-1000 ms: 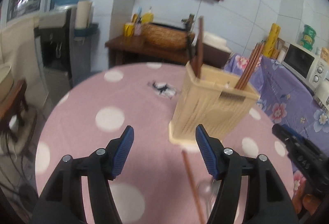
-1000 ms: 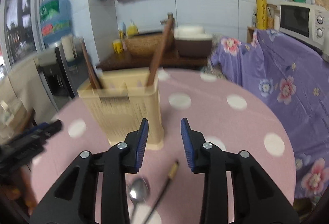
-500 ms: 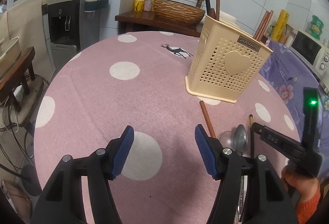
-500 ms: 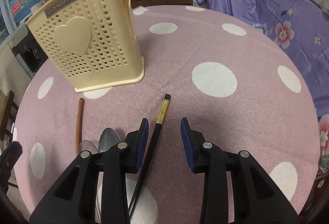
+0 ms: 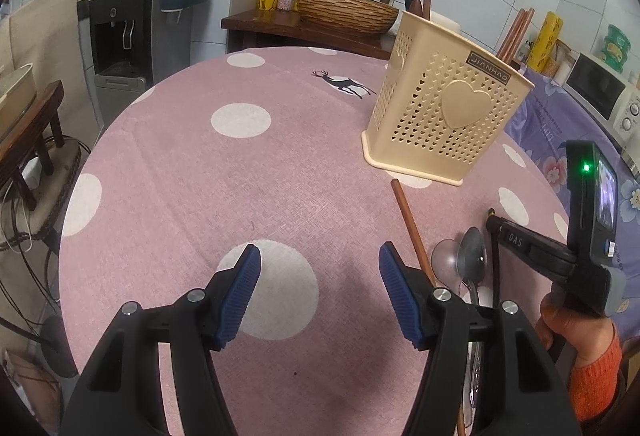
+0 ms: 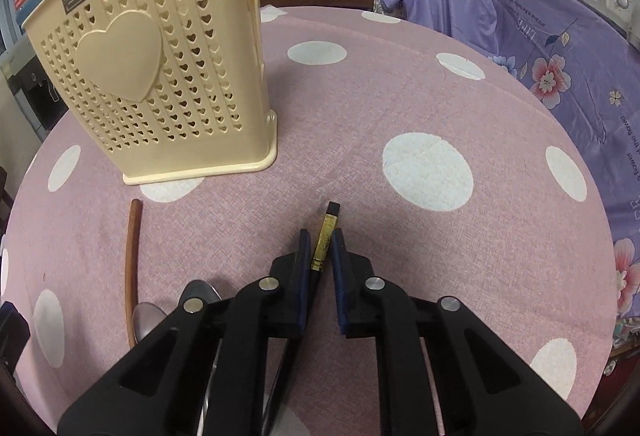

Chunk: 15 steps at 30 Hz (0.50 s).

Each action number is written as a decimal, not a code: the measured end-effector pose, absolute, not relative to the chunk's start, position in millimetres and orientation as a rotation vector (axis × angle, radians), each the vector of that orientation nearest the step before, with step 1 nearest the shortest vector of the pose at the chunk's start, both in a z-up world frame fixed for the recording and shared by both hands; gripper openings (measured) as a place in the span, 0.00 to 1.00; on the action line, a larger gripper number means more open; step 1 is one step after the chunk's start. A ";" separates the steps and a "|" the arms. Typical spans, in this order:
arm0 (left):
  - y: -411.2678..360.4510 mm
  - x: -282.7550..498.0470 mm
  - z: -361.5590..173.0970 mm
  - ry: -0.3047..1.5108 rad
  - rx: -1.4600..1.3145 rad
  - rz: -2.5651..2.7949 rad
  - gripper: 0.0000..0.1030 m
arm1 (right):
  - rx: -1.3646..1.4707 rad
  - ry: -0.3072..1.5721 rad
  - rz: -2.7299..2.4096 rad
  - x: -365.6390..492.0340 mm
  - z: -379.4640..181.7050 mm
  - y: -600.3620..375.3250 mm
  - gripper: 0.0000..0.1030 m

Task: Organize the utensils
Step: 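Grasp the black gold-tipped chopstick with the right tool while the left tool grasps a brown chopstick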

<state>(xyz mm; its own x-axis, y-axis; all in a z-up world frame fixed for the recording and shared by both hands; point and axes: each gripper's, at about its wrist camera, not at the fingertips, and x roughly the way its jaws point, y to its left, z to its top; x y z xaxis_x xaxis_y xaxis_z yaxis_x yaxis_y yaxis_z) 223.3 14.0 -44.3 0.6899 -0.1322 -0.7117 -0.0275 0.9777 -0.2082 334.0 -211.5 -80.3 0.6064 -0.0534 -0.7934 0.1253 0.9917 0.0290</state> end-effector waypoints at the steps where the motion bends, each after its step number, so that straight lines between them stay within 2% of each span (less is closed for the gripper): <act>1: 13.0 223.7 -44.7 0.812 -0.209 -0.062 0.59 | 0.090 0.914 -0.100 335.3 -79.5 -212.5 0.10; 7: 1.8 236.7 -48.4 0.853 -0.194 -0.099 0.57 | 0.211 0.920 -0.044 329.1 -75.9 -229.9 0.08; 11: -10.0 253.6 -49.3 0.892 -0.187 -0.129 0.47 | 0.260 0.868 -0.005 312.3 -61.6 -240.5 0.08; 15: -34.1 272.4 -50.4 0.914 -0.142 -0.158 0.41 | 0.278 0.807 0.024 295.3 -43.9 -244.7 0.08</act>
<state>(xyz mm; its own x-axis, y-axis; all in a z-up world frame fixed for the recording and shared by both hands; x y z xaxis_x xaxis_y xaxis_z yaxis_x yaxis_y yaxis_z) 272.4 -34.1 -50.4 0.6009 -0.1958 -0.7750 0.0750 0.9791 -0.1893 295.3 -244.7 -43.9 0.6938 0.1263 -0.7090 0.0848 0.9633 0.2547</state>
